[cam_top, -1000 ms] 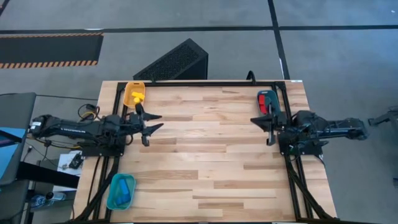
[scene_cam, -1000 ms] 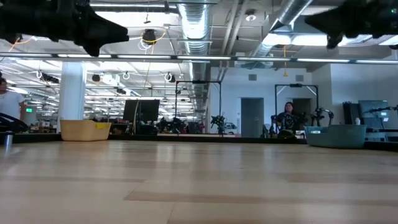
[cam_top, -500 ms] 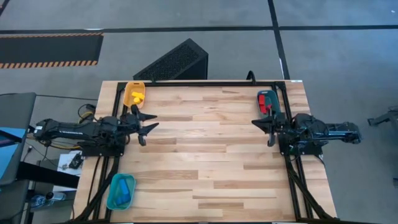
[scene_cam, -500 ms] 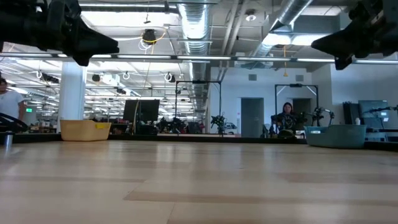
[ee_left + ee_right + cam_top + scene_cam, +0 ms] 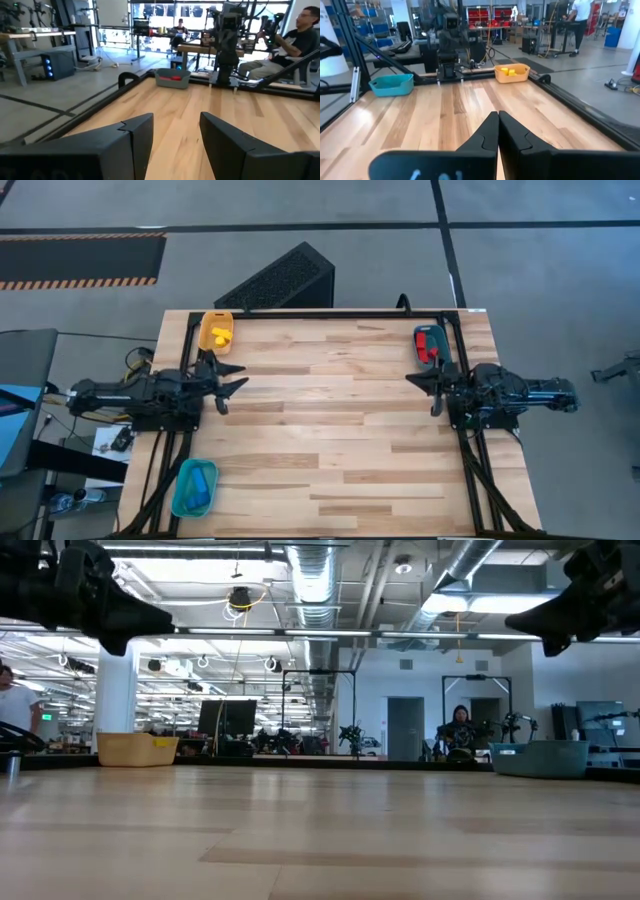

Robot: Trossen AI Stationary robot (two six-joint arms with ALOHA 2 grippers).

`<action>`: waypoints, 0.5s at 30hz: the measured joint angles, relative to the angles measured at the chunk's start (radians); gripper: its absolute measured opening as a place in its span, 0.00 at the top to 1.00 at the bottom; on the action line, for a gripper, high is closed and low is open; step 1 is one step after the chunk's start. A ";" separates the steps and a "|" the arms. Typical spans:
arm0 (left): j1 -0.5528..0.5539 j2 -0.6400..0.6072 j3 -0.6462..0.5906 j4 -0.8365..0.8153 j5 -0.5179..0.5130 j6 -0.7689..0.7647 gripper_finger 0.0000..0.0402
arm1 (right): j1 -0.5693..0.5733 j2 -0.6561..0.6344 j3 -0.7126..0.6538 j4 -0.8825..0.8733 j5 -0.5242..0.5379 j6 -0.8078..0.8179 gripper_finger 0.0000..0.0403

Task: Sort & place blocks by color
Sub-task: Return to Home Position

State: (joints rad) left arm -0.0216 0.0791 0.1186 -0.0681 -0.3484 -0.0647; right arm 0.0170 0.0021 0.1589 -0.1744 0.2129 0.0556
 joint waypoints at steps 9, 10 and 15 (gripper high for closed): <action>0.000 -0.020 -0.087 0.095 -0.044 -0.013 0.63 | 0.001 0.000 0.000 0.023 0.017 -0.003 0.94; -0.001 -0.022 -0.087 0.091 -0.042 -0.014 0.63 | 0.001 0.000 0.000 0.016 0.017 -0.003 0.94; 0.000 -0.030 -0.087 0.086 -0.050 -0.041 0.67 | 0.001 0.000 0.000 0.010 0.021 0.007 0.96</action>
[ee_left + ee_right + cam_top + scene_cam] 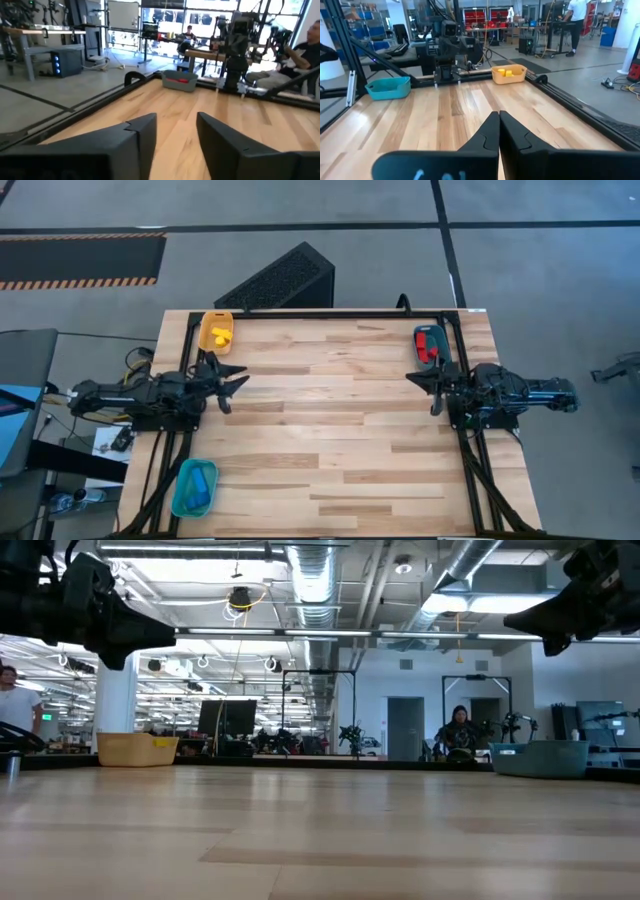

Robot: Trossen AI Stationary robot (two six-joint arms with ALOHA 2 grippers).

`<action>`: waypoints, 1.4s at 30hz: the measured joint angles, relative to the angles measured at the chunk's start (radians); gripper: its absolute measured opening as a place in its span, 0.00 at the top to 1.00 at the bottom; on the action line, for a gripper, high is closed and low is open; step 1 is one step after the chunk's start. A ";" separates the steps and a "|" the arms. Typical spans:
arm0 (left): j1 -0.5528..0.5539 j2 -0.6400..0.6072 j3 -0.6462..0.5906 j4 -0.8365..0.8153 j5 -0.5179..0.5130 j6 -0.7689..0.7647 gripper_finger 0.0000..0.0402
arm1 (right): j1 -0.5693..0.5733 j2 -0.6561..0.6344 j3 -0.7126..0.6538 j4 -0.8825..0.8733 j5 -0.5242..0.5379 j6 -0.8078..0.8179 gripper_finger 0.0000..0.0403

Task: Sort & place blocks by color
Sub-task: Return to Home Position

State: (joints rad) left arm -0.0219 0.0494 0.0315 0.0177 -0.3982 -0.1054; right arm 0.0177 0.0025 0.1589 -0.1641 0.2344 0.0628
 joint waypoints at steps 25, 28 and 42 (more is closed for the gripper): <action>0.000 0.000 0.027 -0.047 0.018 0.034 0.99 | -0.037 0.000 -0.092 0.136 0.010 0.005 0.96; 0.000 0.000 -0.003 0.003 0.017 0.033 0.99 | -0.057 0.000 -0.135 0.217 -0.008 0.000 0.96; 0.000 0.003 -0.021 0.049 0.140 0.014 0.99 | -0.084 0.000 -0.151 0.244 -0.090 -0.008 0.99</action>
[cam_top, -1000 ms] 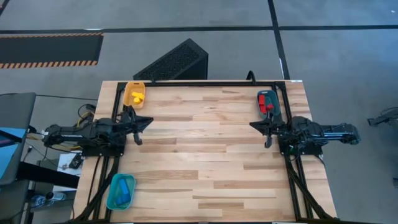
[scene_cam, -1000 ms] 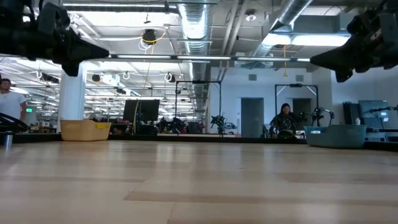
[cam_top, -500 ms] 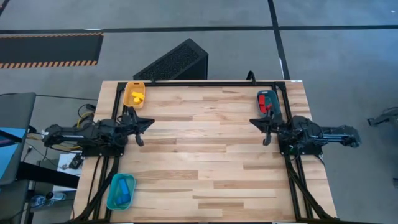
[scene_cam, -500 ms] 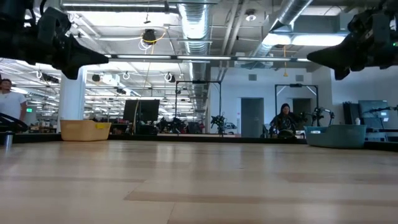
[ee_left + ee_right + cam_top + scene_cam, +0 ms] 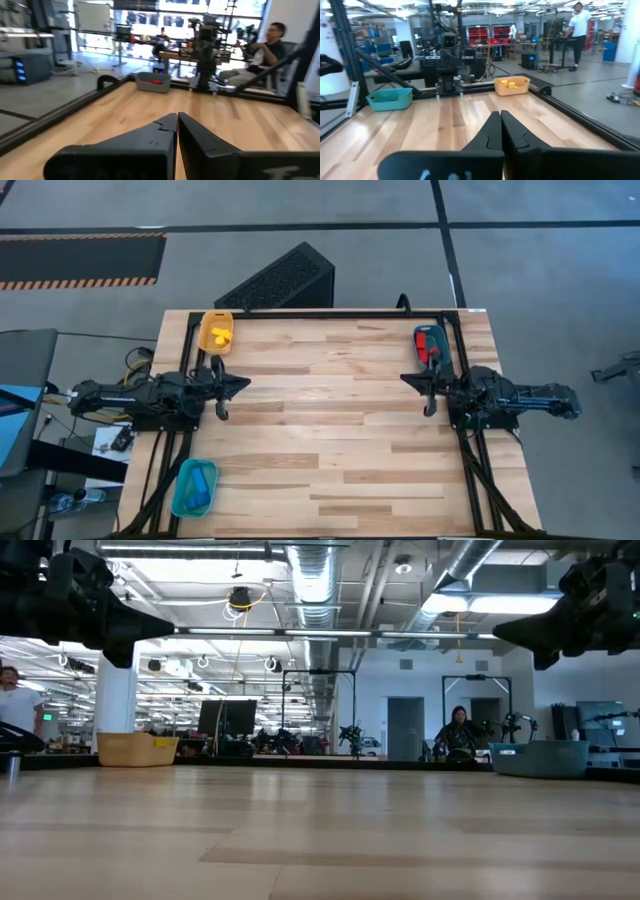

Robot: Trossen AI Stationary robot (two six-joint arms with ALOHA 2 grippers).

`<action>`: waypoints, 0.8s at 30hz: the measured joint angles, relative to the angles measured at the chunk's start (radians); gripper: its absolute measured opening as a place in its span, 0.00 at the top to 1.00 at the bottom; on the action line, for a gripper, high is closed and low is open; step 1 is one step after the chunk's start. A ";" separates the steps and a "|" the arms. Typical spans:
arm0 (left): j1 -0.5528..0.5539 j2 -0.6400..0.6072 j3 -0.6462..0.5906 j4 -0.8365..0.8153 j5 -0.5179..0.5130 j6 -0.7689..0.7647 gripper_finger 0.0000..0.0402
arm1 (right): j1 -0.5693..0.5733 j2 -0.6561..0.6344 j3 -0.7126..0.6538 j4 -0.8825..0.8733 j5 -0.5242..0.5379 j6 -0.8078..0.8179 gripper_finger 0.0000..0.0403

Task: Sort & place blocks by color
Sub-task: Return to Home Position

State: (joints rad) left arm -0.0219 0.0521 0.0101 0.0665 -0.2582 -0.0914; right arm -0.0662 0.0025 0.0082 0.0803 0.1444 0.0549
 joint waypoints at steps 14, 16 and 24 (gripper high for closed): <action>0.000 0.000 -0.002 -0.002 0.011 -0.035 0.99 | -0.005 0.000 -0.001 0.006 -0.015 -0.031 0.92; 0.000 0.000 -0.002 0.002 0.011 -0.035 0.99 | -0.005 0.000 -0.001 -0.012 -0.014 -0.030 0.91; 0.000 0.000 -0.003 0.003 0.012 -0.036 0.99 | -0.015 0.000 -0.002 -0.023 -0.014 -0.029 0.90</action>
